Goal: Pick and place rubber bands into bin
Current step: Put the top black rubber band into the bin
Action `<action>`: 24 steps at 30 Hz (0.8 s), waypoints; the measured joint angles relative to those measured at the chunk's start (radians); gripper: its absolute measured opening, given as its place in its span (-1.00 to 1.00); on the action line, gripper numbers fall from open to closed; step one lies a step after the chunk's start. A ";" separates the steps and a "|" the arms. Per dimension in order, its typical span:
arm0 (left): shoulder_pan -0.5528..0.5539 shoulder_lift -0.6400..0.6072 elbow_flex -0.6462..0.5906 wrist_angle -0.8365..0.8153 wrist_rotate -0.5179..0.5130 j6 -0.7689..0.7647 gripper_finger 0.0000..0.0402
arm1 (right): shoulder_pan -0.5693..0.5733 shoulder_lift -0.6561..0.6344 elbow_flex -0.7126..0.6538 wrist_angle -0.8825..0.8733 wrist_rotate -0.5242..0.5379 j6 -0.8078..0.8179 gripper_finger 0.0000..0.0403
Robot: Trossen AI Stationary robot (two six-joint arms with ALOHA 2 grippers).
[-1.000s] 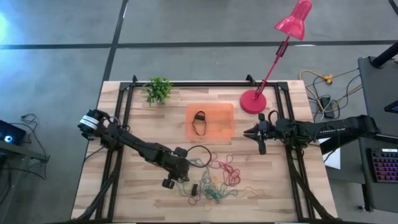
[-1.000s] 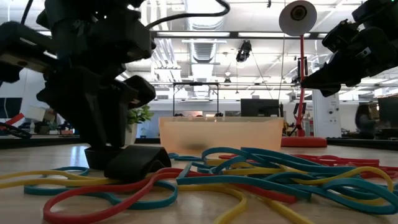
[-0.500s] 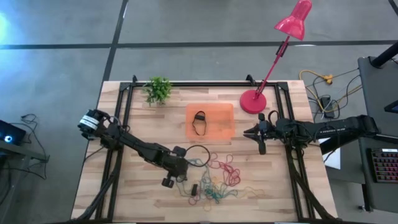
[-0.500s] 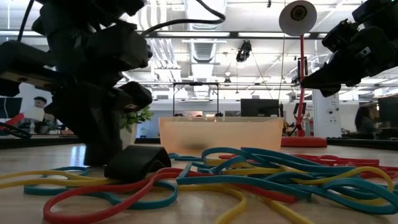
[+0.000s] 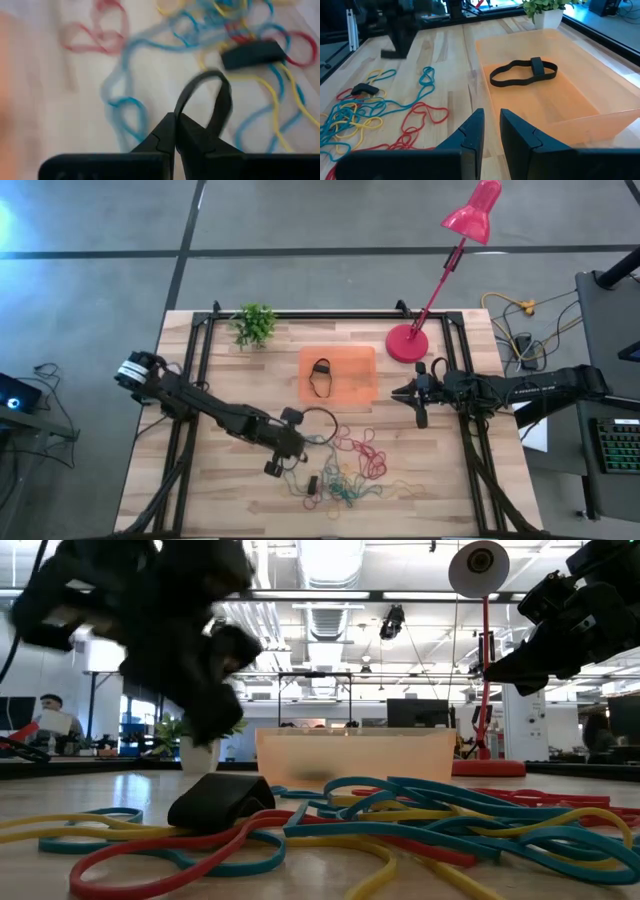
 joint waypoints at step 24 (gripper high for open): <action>0.558 -0.033 0.052 0.140 -0.147 0.262 -1.00 | 0.000 0.000 -0.009 0.001 -0.001 0.003 -0.74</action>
